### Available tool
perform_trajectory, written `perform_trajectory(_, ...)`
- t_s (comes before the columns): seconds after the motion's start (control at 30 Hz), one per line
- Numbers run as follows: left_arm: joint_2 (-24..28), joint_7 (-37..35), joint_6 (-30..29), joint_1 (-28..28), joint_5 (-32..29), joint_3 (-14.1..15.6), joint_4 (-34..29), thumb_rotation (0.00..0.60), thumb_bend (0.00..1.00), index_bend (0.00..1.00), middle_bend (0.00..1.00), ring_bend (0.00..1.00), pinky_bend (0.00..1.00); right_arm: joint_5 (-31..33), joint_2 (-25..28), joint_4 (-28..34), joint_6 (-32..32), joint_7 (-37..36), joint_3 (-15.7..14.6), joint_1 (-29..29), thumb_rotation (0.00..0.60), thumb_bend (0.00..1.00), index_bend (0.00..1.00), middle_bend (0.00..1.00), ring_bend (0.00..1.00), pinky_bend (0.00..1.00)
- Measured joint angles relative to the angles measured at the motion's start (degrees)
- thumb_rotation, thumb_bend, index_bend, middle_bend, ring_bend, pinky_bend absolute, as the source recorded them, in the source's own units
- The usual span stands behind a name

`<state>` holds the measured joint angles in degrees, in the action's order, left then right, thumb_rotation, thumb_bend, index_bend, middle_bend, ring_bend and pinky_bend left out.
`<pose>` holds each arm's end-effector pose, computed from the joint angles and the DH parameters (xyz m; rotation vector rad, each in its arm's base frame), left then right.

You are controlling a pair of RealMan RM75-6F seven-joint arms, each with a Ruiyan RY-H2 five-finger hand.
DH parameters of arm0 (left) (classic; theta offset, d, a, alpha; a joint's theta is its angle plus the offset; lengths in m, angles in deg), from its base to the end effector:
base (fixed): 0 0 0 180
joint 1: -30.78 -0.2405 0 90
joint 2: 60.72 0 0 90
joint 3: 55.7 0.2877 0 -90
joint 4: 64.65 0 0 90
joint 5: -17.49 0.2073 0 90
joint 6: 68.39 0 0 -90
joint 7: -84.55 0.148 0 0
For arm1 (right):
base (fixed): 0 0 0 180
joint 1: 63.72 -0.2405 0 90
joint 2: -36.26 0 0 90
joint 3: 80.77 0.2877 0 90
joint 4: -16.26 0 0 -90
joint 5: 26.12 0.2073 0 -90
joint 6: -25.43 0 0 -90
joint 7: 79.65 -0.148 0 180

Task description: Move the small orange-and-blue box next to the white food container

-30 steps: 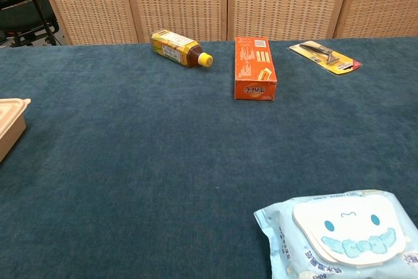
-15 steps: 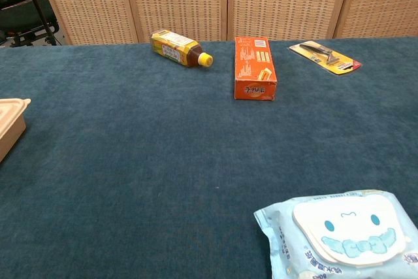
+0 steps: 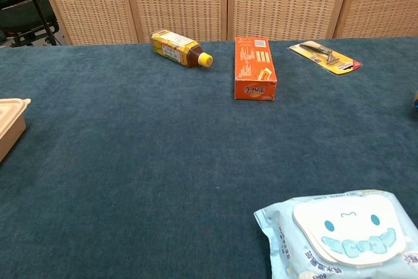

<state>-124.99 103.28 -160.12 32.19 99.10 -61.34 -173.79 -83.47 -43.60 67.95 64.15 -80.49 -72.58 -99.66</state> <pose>-0.2931 0.1724 0.1802 -1.2272 -0.8544 -0.8691 -0.3859 -0.4142 0.1276 1.4180 -1.0844 0.4917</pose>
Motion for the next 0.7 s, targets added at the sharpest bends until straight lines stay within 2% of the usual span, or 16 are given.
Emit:
perform_trajectory(0.07,0.2,-0.4,0.0,0.0,-0.1,0.0,-0.1,0.600,0.00,0.00,0.00,0.00,0.00,-2.6,1.5,3.7,2.6,-1.0,0.3,0.3,0.600,0.31,0.56,0.70,0.71,0.61)
perform_trajectory(0.2,0.6,-0.9,0.1,-0.1,0.2,0.2,-0.2,0.600,0.00,0.00,0.00,0.00,0.00,-8.2,6.0,15.9,8.3,-1.8,1.3,0.5,0.600,0.31,0.56,0.70,0.71,0.61)
perform_trajectory(0.37,0.9,-1.6,0.1,-0.2,0.2,0.3,-0.4,0.600,0.00,0.00,0.00,0.00,0.00,-10.4,10.7,30.5,10.9,1.5,3.3,-0.9,0.600,0.31,0.56,0.70,0.71,0.61)
perform_trajectory(0.47,1.6,-3.0,-0.1,-0.5,0.3,0.3,-0.7,0.600,0.00,0.00,0.00,0.00,0.00,-8.3,12.0,37.3,11.1,7.5,4.9,-3.2,0.600,0.31,0.56,0.70,0.71,0.61)
perform_trajectory(0.57,2.2,-4.4,-0.1,-0.7,0.2,0.4,-0.8,0.600,0.00,0.00,0.00,0.00,0.00,-3.6,11.9,42.2,11.1,14.9,6.5,-6.4,0.600,0.33,0.56,0.70,0.71,0.61)
perform_trajectory(0.67,3.2,-6.5,0.4,-0.7,0.0,0.4,-0.7,0.600,0.00,0.00,0.00,0.00,0.00,3.5,8.9,45.1,11.9,22.7,7.6,-10.8,0.600,0.35,0.56,0.69,0.71,0.61)
perform_trajectory(0.7,3.7,-7.5,0.6,-0.7,-0.2,0.4,-0.7,0.600,0.00,0.00,0.00,0.00,0.00,6.8,6.7,45.8,13.1,26.2,8.0,-12.6,0.600,0.28,0.55,0.66,0.68,0.61)
